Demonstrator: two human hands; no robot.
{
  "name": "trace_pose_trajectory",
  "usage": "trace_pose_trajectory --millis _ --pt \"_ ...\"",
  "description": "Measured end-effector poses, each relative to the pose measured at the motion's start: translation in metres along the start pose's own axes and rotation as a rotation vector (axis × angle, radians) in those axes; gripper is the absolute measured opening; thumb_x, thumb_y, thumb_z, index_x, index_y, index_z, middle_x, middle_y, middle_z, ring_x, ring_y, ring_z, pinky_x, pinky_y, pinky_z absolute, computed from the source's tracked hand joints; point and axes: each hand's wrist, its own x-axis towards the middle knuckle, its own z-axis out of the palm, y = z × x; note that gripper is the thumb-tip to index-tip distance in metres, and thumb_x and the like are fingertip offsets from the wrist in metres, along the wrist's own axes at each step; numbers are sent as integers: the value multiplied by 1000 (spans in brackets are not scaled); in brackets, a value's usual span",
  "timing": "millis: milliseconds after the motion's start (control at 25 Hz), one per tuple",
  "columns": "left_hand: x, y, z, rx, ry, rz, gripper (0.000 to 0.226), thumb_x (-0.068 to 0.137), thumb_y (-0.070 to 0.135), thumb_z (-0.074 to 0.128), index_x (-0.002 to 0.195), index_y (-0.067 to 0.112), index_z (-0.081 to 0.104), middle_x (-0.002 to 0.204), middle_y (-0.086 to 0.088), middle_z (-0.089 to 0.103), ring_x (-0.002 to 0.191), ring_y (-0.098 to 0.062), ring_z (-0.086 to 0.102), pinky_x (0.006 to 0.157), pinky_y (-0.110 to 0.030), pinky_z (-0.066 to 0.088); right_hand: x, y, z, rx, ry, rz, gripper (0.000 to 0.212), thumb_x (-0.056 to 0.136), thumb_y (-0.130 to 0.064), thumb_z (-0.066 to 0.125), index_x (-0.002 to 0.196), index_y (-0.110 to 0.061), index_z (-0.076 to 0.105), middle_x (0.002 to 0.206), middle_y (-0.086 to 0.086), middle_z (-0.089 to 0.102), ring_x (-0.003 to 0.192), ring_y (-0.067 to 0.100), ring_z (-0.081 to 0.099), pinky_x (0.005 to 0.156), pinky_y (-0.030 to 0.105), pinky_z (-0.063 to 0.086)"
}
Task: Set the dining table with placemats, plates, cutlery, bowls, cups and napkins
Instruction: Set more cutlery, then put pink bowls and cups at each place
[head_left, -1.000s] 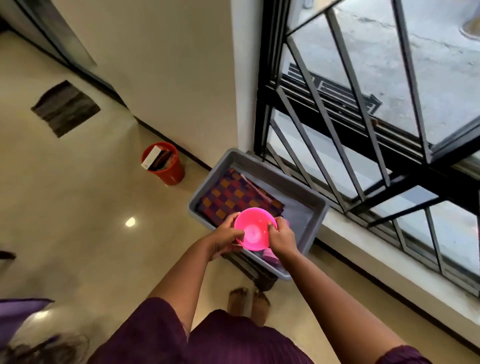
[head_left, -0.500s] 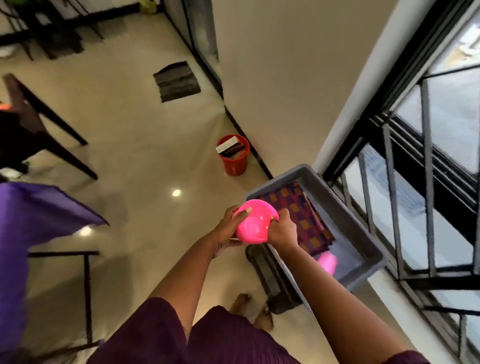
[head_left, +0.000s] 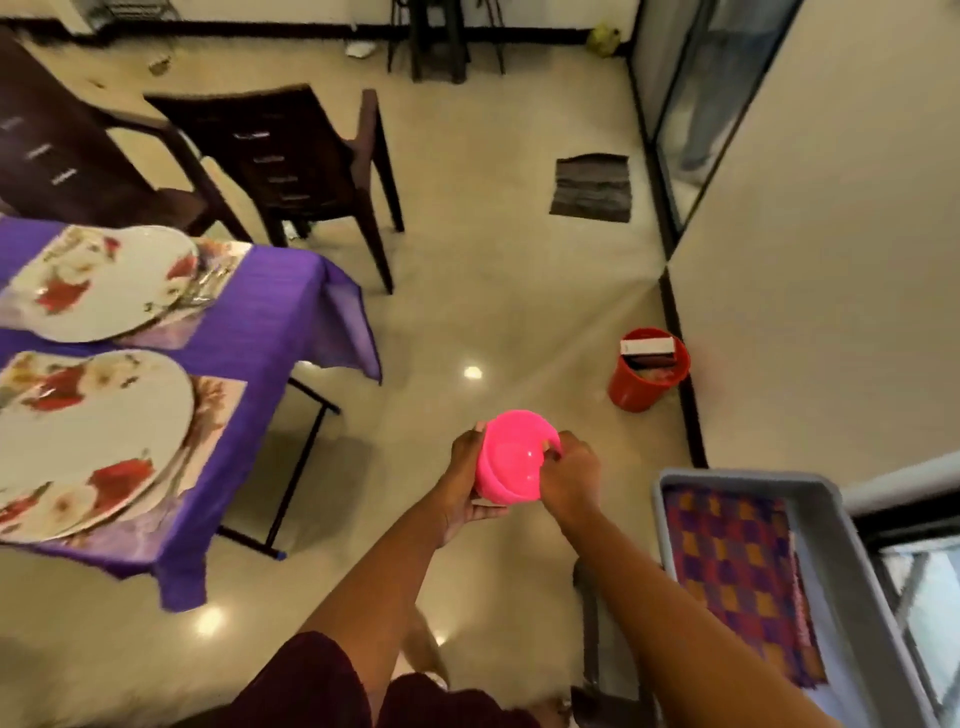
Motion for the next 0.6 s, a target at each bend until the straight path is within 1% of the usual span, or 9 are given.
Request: trace_pose_trajectory --millis 80,160,280,400,440,520,600 --pt "1 19 -41 -62 29 30 102 53 89 52 137 32 43 127 -8 59 108 -29 64 76 -42 58 7 -36 29 -33 -40 -66 23 94 -6 50 111 0 64 106 21 64 95 37 60 70 29 37" --pt "2 39 -81 -89 56 48 93 61 87 49 135 31 44 125 -8 61 107 -28 65 76 -41 58 9 -71 57 -44 -55 -105 22 95 -10 50 108 -3 65 104 19 65 94 37 61 71 32 43" --pt "1 65 -140 -107 115 91 85 66 83 47 133 30 45 122 -8 62 104 -27 65 74 -40 58 12 -118 104 -16 -90 -156 19 94 -13 51 102 -3 65 99 19 66 92 38 62 75 39 50" --pt "3 84 -194 -168 223 149 68 84 75 43 132 28 47 118 -8 62 100 -27 66 70 -40 58 18 -169 152 -40 -130 -247 19 93 -14 51 100 -3 65 97 19 66 91 39 62 78 44 52" --pt "2 89 -213 -199 265 163 64 85 74 42 130 28 49 117 -8 63 100 -28 66 70 -40 58 17 -186 168 -53 -148 -287 19 94 -14 51 100 -3 65 96 19 66 91 40 62 78 44 52" --pt "-5 96 -252 -283 346 179 72 75 81 48 126 31 52 118 -9 65 101 -29 67 71 -43 59 12 -217 202 -50 -188 -360 19 93 -14 53 102 -3 66 97 20 67 92 40 62 77 41 50" --pt "-15 102 -289 -371 394 203 78 67 84 54 125 32 55 118 -10 65 102 -31 66 72 -46 58 2 -245 231 -23 -224 -407 21 93 -13 54 106 -5 68 99 20 68 93 39 62 79 39 48"
